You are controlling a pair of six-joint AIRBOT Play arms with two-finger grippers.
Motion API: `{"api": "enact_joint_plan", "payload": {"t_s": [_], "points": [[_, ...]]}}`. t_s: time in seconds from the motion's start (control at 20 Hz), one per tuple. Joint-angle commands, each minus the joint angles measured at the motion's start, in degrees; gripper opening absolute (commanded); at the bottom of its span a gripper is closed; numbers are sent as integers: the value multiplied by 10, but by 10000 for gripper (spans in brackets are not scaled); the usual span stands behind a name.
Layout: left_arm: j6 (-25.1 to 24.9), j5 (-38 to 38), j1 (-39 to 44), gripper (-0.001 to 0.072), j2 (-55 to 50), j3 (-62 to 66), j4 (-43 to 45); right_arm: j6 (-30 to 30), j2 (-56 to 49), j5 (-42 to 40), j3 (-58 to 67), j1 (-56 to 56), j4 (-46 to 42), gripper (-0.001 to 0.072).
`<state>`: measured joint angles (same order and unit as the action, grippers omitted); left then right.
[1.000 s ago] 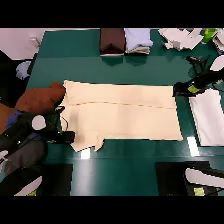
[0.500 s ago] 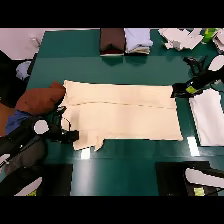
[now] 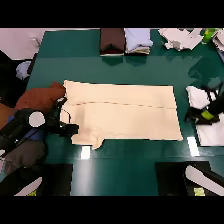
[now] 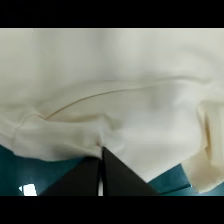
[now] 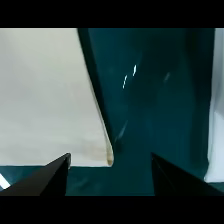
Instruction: Fold the shirts.
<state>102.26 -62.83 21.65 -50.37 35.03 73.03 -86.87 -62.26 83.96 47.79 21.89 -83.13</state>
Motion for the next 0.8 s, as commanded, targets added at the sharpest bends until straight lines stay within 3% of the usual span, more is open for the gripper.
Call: {"api": "enact_joint_plan", "payload": {"t_s": [0.0,0.2,0.65,0.75], "points": [[-8,-2,0,23,0,7,2,7,39,-6,-103,53,8,566],[-8,-2,0,23,0,7,2,10,38,-55,-146,16,55,563],[-17,-12,0,24,0,7,2,-3,-7,-88,-146,-73,60,421],[-35,-19,0,23,0,7,4,-3,-5,-89,-146,-92,50,164]]}}
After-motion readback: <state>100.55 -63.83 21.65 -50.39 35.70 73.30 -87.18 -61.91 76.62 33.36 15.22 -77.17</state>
